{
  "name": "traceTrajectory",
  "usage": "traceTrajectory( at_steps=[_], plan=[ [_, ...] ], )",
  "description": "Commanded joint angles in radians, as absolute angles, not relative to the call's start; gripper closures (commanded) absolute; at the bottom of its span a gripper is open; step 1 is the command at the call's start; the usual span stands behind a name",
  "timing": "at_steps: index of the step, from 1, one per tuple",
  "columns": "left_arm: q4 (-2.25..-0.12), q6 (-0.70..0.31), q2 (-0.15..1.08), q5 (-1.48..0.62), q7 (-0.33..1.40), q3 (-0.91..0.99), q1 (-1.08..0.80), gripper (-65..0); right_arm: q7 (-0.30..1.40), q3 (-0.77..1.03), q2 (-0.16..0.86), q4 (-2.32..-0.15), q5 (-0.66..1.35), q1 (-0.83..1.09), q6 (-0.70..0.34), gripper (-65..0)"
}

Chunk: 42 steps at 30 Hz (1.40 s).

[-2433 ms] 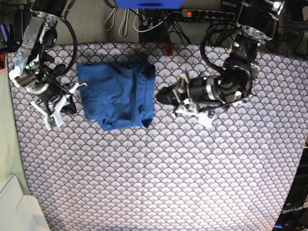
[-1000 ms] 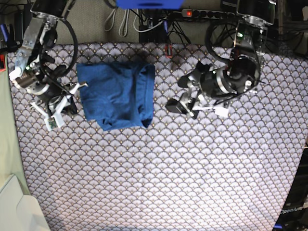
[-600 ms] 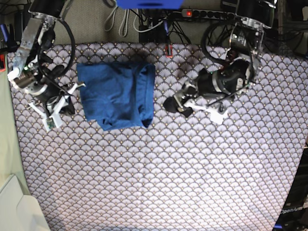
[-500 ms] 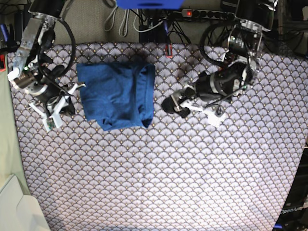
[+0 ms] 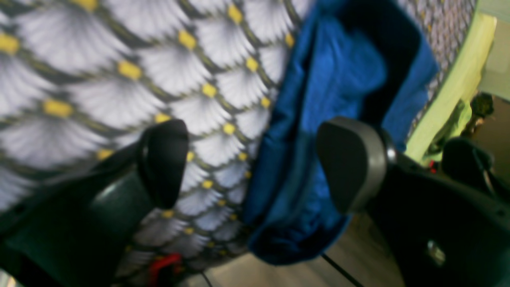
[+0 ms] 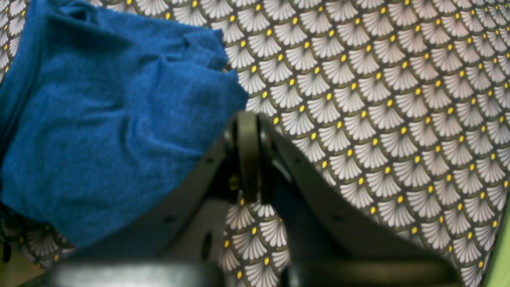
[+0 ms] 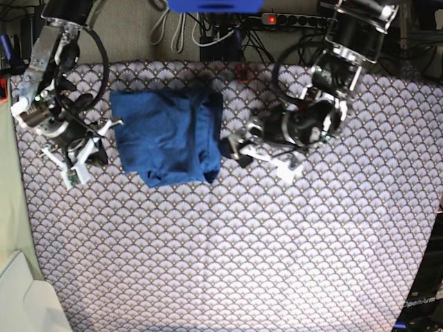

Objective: Fold the T-shirt properly
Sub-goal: 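Move the left gripper toward the stack's side opposite the right gripper, then grasp the stack's edge with the left gripper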

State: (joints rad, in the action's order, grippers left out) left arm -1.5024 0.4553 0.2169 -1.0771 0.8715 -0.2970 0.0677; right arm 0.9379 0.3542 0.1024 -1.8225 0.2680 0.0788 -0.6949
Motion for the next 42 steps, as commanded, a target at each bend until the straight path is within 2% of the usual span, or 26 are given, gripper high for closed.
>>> traceTrajectory(
  at_steps=[1,13,20,26,37,39,41,42],
  plan=[
    [-1.512,0.449,0.211,-1.082,0.872,-0.3,0.093,-52.3,0.915,0.357,0.113,-1.84,0.28,0.068,-0.698,0.0],
    [-1.408,0.449,0.16,-1.081,0.871,-0.321,0.143,-52.3,0.917,0.357,0.113,-1.84,0.28,0.068,-0.698,0.0],
    [-1.376,0.447,0.151,-1.079,0.868,-0.429,0.185,-52.3,0.92,0.357,0.114,-1.84,0.278,0.068,-0.698,0.0],
    [-1.38,0.447,0.139,-1.026,0.868,-0.507,0.203,-52.2,0.92,0.357,0.114,-1.84,0.278,0.068,-0.698,0.0],
    [-1.372,0.449,0.082,-0.881,0.868,-0.516,0.18,-51.7,0.92,0.361,0.114,-1.84,0.278,0.068,-0.698,0.0],
    [-1.372,0.449,0.082,-0.871,0.868,-0.515,0.174,-47.9,0.92,0.361,0.114,-1.84,0.278,0.068,-0.698,0.0],
    [-1.353,0.449,0.082,-0.872,0.868,-0.515,0.176,-40.1,0.92,0.363,0.124,-1.842,0.278,0.068,-0.698,0.0],
    [-1.328,0.449,0.082,-0.875,0.868,-0.515,0.179,-34.0,0.92,0.363,0.127,-1.842,0.278,0.068,-0.698,0.0]
  ],
)
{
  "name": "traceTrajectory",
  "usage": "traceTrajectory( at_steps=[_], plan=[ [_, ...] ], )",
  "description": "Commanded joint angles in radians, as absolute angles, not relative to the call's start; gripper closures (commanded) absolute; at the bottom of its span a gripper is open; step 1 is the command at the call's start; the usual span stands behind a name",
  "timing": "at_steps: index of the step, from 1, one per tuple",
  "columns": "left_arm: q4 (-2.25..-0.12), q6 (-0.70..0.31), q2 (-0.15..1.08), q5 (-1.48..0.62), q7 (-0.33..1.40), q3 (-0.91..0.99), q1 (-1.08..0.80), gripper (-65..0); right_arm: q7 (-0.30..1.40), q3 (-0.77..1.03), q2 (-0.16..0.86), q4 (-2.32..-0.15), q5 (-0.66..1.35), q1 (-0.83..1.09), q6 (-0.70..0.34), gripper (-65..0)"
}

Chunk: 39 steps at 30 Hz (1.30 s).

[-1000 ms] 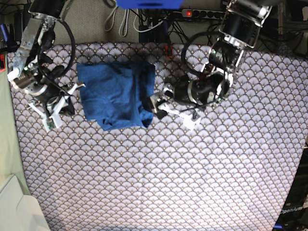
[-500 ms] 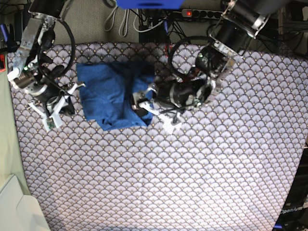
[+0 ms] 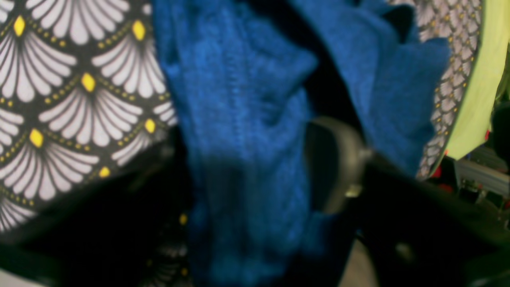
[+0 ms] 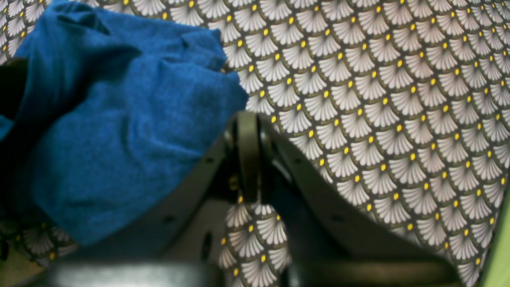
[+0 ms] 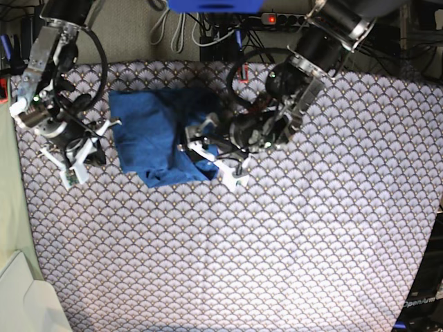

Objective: Fold the T-shirt properly
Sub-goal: 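Grasp the stack's edge with the left gripper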

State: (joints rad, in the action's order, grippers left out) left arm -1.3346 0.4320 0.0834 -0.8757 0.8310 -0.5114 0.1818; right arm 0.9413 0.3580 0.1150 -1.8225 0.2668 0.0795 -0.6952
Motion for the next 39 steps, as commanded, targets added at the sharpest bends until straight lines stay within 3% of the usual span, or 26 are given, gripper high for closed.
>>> traceTrajectory(
  at_steps=[1,4,9,24,34,39],
  plan=[
    [-1.3,0.449,0.082,-0.877,0.872,-0.513,0.18,-27.8,0.92,0.363,0.127,-1.842,0.278,0.068,-0.698,0.0],
    [-1.222,0.449,0.081,-0.877,0.869,-0.515,0.183,-13.6,0.92,0.363,0.128,-1.842,0.278,0.067,-0.698,0.0],
    [-1.187,0.449,0.081,-0.878,0.869,-0.515,0.183,0.0,0.92,0.364,0.139,-1.844,0.28,0.067,-0.698,0.0],
    [-1.3,0.461,0.097,-0.858,0.929,-0.524,0.255,-0.3,0.92,0.364,0.139,-1.844,0.28,0.067,-0.698,0.0],
    [-1.328,0.455,0.094,-0.533,1.012,-0.53,0.326,-0.3,0.917,0.364,0.14,-1.844,0.278,0.067,-0.698,0.0],
    [-1.319,0.453,0.096,-0.43,1.012,-0.656,0.383,-0.2,0.917,0.364,0.14,-1.844,0.278,0.067,-0.698,0.0]
  ],
)
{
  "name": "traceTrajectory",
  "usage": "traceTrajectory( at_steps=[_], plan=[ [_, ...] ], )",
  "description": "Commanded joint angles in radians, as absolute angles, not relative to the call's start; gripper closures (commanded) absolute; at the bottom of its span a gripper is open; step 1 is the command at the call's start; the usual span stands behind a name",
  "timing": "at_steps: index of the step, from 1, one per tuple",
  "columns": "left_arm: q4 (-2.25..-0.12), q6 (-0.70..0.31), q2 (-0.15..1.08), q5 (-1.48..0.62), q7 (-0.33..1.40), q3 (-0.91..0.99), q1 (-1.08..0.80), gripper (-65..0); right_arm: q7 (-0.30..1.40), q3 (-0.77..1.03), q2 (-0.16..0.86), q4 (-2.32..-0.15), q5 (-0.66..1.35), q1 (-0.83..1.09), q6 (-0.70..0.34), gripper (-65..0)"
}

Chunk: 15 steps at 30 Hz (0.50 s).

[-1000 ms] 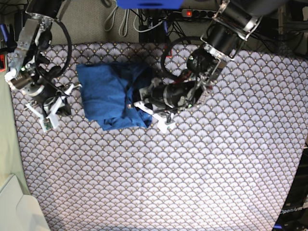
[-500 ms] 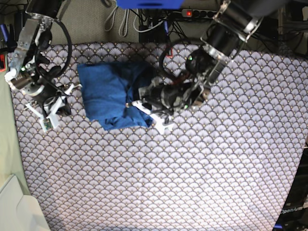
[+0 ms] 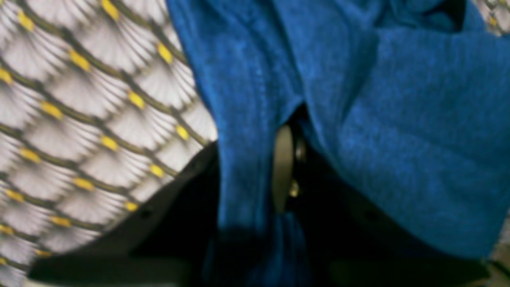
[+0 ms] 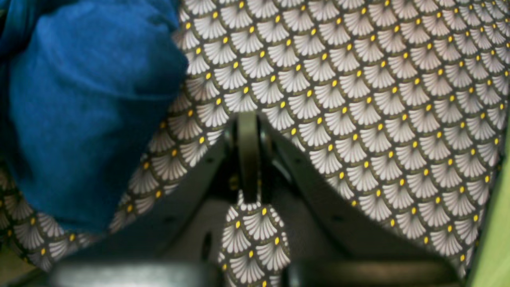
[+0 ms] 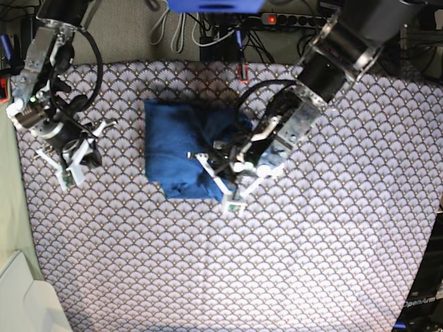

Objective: Fold the T-shirt properly
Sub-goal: 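Grasp the stack's edge with the left gripper, then lift and fold the grasped edge over the stack with the left gripper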

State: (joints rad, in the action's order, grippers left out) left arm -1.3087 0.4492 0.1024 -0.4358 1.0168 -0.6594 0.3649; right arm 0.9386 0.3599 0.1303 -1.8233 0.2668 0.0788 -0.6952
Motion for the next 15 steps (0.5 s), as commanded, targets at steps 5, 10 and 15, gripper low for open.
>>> traceTrajectory(
  at_steps=[5,10,15],
  plan=[
    [-1.239,0.452,0.073,-0.3,1.01,-0.828,0.45,-0.2,0.915,0.366,0.162,-1.842,0.278,0.067,-0.698,0.0],
    [-1.129,0.45,0.056,-0.197,1.003,-0.952,0.506,-0.2,0.92,0.407,0.177,-1.84,0.278,0.047,-0.698,0.0],
    [-1.101,0.449,0.041,-0.107,1.0,-1.036,0.536,-0.2,0.915,0.493,0.177,-1.84,0.278,0.042,-0.698,0.0]
  ],
)
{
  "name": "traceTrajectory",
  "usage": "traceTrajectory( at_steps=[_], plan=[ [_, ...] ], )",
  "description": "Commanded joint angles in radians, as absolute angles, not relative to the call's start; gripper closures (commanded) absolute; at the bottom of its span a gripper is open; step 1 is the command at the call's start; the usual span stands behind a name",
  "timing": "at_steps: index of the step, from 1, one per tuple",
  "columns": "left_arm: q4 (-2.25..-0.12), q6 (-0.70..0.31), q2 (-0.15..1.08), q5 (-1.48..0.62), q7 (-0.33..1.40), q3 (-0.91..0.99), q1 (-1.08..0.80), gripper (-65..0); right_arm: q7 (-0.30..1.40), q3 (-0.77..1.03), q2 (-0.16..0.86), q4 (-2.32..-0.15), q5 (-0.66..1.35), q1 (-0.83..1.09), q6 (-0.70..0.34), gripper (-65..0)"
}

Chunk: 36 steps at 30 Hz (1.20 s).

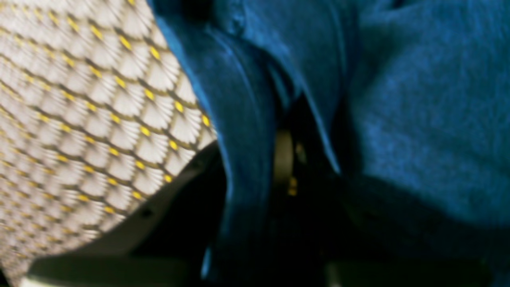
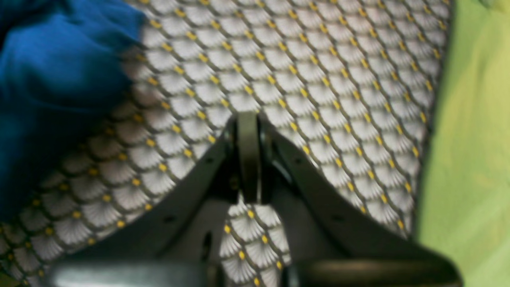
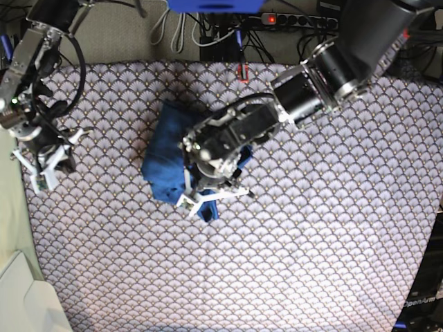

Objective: Fold the T-shirt properly
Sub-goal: 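Lift and fold the grasped edge over the stack with the left gripper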

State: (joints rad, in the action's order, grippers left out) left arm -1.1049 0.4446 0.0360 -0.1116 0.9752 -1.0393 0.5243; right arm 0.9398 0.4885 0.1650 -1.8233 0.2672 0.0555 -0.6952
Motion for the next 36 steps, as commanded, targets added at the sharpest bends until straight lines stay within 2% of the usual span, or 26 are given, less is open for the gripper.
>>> traceTrajectory(
  at_steps=[1,12,19,36],
  plan=[
    [-1.102,0.447,0.039,-0.079,0.995,-1.056,0.538,-0.2,0.915,0.509,0.177,-1.84,0.278,0.028,-0.698,0.0],
    [-1.092,0.437,0.035,0.114,0.8,-1.307,0.558,-0.2,0.918,0.639,0.191,-1.84,0.278,0.01,-0.698,0.0],
    [-1.092,0.32,0.005,0.197,0.725,-1.314,0.558,-0.2,0.92,0.639,0.191,-1.84,0.278,0.012,-0.698,0.0],
    [-1.089,0.309,-0.041,0.231,0.704,-1.322,0.605,-0.2,0.92,0.636,0.191,-1.839,0.278,0.013,-0.698,0.0]
  ],
)
